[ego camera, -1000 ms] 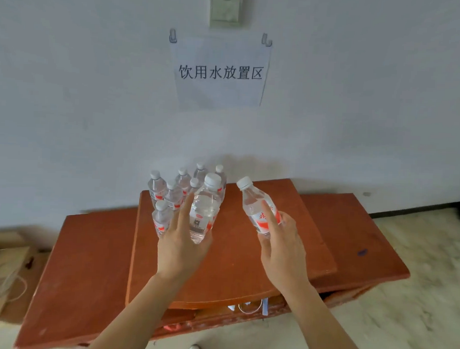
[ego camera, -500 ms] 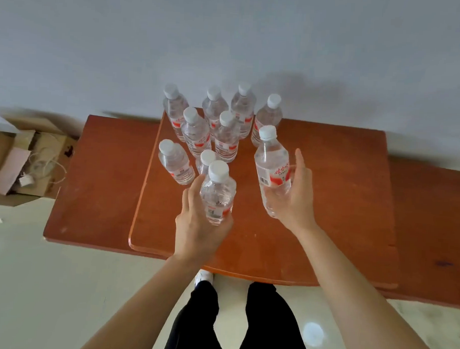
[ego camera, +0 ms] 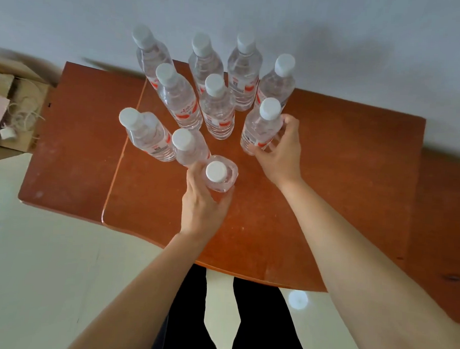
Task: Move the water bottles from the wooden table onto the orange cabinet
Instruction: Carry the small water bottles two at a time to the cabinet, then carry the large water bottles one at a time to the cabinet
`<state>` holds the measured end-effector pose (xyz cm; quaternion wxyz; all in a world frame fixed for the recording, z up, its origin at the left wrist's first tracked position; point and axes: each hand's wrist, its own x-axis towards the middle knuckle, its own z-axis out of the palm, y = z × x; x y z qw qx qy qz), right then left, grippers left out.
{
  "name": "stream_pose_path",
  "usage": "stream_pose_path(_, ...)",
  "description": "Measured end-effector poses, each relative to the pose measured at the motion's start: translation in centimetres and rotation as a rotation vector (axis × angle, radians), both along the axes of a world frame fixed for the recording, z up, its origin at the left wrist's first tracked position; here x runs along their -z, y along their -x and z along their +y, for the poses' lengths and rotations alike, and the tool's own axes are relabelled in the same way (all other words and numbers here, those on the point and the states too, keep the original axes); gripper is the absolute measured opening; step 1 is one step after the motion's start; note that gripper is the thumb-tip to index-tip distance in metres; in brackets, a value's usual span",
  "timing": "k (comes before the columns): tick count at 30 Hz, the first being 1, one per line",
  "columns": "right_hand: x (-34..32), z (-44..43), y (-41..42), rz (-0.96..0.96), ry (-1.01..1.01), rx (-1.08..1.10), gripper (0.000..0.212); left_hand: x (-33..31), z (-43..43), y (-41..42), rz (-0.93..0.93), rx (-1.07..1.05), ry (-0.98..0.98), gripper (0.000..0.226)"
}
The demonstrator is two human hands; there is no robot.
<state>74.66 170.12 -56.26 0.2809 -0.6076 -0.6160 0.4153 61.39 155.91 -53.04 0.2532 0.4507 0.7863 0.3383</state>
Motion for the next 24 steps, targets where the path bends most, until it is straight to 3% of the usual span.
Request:
stream_pose_path(7, -2.1, -0.3, -0.8, -0.200, 0.077, -0.110, 0.090, -1.0, 1.3, 0.0, 0.088, 0.092, 0.118, 0.077)
stream_pose_path(9, -4.4, -1.6, -2.0, -0.264, 0.054, -0.160, 0.085, -2.3, 0.8, 0.2, 0.117, 0.111, 0.172, 0.076)
stream_pose_path(15, -12.7, -2.4, -3.4, -0.363, -0.349, -0.213, 0.053, -9.5, -0.7, 2.3, 0.328, 0.164, 0.126, 0.067)
stream_pose_path(19, -19.2, -0.9, 0.8, -0.325, -0.584, -0.246, 0.054, -17.7, -1.7, 6.5, 0.578, -0.001, 0.003, 0.057)
stream_pose_path(24, -28.0, -4.6, 11.7, -0.178, -0.835, -0.519, 0.057, -29.4, -10.0, 14.2, 0.860, -0.402, -0.040, 0.058)
